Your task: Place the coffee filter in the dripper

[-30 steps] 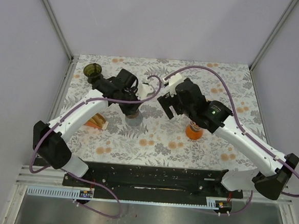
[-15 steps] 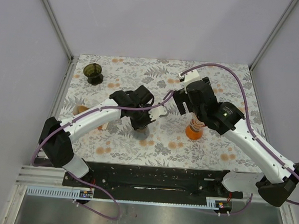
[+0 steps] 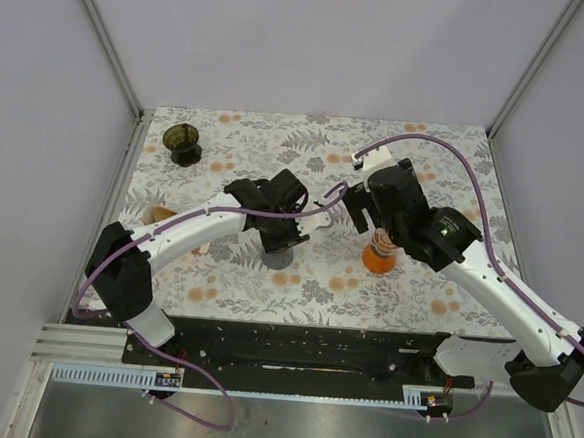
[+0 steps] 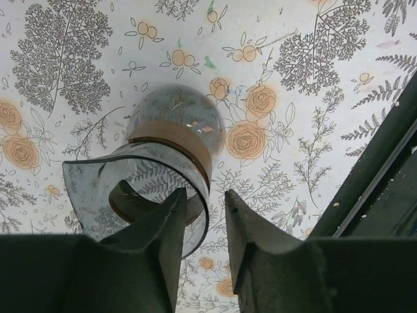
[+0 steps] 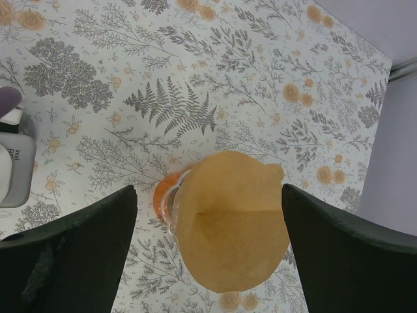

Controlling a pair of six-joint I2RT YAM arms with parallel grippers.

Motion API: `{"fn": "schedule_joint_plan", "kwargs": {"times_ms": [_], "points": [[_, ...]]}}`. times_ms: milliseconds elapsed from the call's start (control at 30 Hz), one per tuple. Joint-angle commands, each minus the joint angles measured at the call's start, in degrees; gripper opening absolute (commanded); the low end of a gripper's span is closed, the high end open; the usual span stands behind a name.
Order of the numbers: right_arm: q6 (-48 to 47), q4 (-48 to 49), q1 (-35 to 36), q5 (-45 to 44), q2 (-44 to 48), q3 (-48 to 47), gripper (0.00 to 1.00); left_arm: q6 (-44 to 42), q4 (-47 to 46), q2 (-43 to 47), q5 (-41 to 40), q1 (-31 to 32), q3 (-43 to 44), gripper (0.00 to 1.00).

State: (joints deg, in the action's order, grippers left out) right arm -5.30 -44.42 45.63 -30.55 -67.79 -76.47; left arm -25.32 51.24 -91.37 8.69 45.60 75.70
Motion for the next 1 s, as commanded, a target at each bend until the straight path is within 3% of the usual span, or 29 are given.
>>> {"fn": "schedule_joint_plan", "kwargs": {"times_ms": [0,133,300,500,767,967], "points": [[-0.85,2.85,-0.19,-1.88,1.87,0.44,0.99,-2.19,-1.06,-0.47,-1.22,0.98,0.76,0.45],[-1.47,2.68,-0.19,-2.5,2.66,0.53,0.99,-2.1,-0.09,1.1,-0.6,0.89,3.57,0.65],[-1.64,2.5,-0.1,-2.33,3.45,0.53,0.99,0.18,0.78,3.92,2.2,-1.04,8.92,0.73],[-2.34,2.15,-0.19,-0.66,4.07,0.79,1.0,6.59,2.81,5.77,8.89,-13.06,17.88,0.78],[-3.05,2.32,-0.19,1.19,3.02,1.58,0.99,9.59,3.78,-3.36,-4.36,-31.87,28.17,0.83],[-3.4,2.41,-0.19,1.98,2.93,2.55,0.99,6.26,4.3,-16.71,-20.79,-37.16,37.75,0.85]]}}
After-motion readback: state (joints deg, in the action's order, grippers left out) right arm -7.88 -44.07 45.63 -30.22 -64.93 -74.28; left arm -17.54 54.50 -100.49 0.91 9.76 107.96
